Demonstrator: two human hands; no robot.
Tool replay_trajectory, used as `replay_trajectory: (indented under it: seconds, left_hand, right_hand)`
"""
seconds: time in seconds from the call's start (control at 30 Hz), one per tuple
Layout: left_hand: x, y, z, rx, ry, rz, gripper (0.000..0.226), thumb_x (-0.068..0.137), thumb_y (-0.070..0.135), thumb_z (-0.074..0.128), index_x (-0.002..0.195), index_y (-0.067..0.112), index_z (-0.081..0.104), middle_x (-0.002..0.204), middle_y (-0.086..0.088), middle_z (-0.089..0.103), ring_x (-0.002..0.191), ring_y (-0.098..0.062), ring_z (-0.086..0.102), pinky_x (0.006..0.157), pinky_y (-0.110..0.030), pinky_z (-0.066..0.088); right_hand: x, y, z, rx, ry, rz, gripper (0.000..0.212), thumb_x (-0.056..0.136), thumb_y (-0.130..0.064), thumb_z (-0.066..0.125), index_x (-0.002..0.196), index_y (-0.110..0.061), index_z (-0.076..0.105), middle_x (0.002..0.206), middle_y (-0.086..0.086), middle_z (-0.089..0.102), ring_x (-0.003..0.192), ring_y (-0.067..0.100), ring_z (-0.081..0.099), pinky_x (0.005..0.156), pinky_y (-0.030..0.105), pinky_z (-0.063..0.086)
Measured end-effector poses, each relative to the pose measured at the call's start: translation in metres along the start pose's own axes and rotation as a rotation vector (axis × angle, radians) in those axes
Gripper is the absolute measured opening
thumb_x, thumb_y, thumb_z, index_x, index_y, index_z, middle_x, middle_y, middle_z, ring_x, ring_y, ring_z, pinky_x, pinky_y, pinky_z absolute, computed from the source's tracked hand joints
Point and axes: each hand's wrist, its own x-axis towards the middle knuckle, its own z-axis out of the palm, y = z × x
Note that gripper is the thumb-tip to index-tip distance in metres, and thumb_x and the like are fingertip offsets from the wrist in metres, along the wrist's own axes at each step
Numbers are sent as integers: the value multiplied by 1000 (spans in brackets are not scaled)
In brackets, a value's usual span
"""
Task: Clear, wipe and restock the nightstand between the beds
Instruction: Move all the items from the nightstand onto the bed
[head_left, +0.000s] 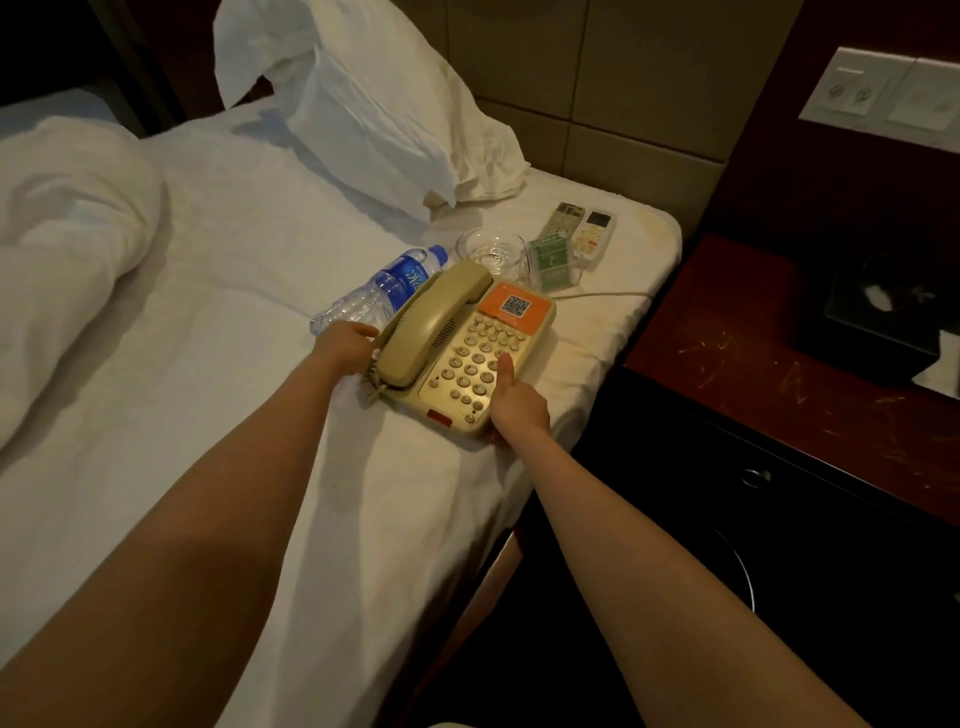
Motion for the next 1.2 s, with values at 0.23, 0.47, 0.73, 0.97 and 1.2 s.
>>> replay_trajectory:
  seconds: [0.23, 0.47, 0.73, 0.97, 1.2]
  left_hand:
    - [-9, 31, -8, 25, 213, 111, 30, 90, 4, 51, 117, 8, 64, 130, -15, 56, 121, -30, 51, 106, -42, 39]
    - [-22, 105, 16, -8, 163, 323, 29, 90, 4, 49, 111, 11, 67, 124, -11, 61, 117, -25, 54, 91, -25, 40]
    - [-39, 198, 76, 64, -40, 538, 39, 85, -3, 42, 107, 13, 70, 127, -13, 61, 115, -26, 56, 89, -27, 45]
    - [-59, 256, 140, 103, -249, 650, 40, 86, -5, 38, 107, 9, 68, 117, -15, 65, 84, -23, 60, 62, -26, 41]
    - [-69, 298, 191, 164, -365, 723, 36, 91, 0, 40, 111, 16, 66, 129, -7, 58, 90, -17, 60, 71, -20, 45]
  right_hand:
    - [1, -5, -27, -307, -20, -87, 71, 96, -58, 15, 123, -7, 57, 122, 15, 60, 111, 31, 57, 92, 37, 45]
    - [5, -15, -77, -358, 49, -163, 67, 98, -53, 15, 116, -7, 60, 115, 14, 65, 105, 31, 62, 91, 37, 47]
    - [16, 10, -190, -319, 265, -35, 61, 99, -48, 19, 119, -6, 57, 118, 15, 61, 106, 32, 59, 82, 35, 43]
    - [22, 53, -268, -271, 370, 54, 52, 100, -43, 22, 83, -9, 57, 92, 12, 59, 79, 27, 56, 73, 32, 41]
    - [22, 90, -317, -255, 368, 83, 27, 100, -27, 34, 91, -7, 49, 87, 10, 52, 66, 21, 47, 52, 28, 31]
